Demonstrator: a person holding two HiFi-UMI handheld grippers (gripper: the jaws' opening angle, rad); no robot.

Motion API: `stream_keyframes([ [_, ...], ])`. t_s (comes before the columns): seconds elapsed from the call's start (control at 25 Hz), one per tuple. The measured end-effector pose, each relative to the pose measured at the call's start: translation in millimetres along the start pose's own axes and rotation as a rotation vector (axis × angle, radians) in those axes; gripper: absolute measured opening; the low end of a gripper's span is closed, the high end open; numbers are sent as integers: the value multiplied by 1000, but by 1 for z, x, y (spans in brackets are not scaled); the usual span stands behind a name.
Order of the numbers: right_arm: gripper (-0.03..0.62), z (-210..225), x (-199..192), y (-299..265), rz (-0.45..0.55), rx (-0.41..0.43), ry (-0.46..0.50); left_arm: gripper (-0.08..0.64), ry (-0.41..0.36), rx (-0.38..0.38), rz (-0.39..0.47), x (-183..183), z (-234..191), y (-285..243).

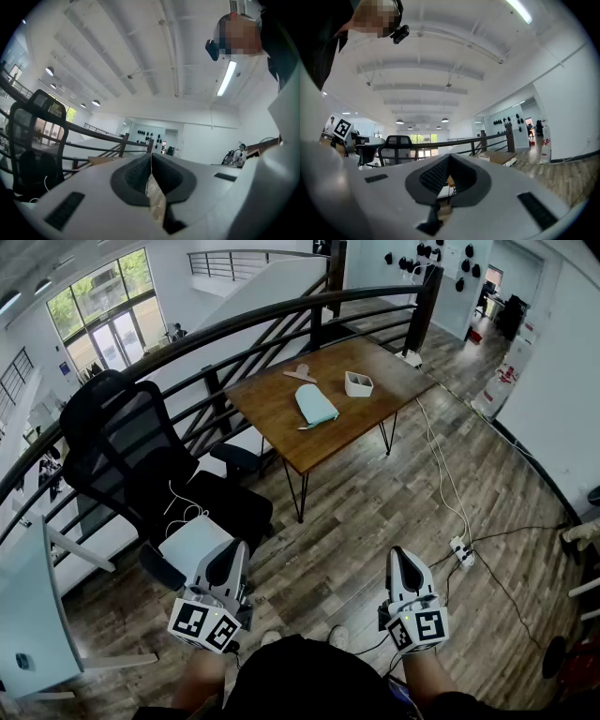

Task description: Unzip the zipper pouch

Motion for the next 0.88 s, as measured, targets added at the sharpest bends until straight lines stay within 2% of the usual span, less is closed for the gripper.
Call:
stream_keyframes([
  [0.6,-8,-1,-2,8,10,1,-24,17,-47,-10,-29,-4,10,2],
  [0.88,-5,4,8,12,53,-5,-54,17,-84,-25,-32,-1,17,1],
])
Point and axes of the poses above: the fingertips, and each gripper's own axes: y backward along the fingers, z to its right, x out of its top, the point moved 4 cm from there along y, backward along the fingers, and after that the axes turned 8 degrees about y, right-handed, at the moved point
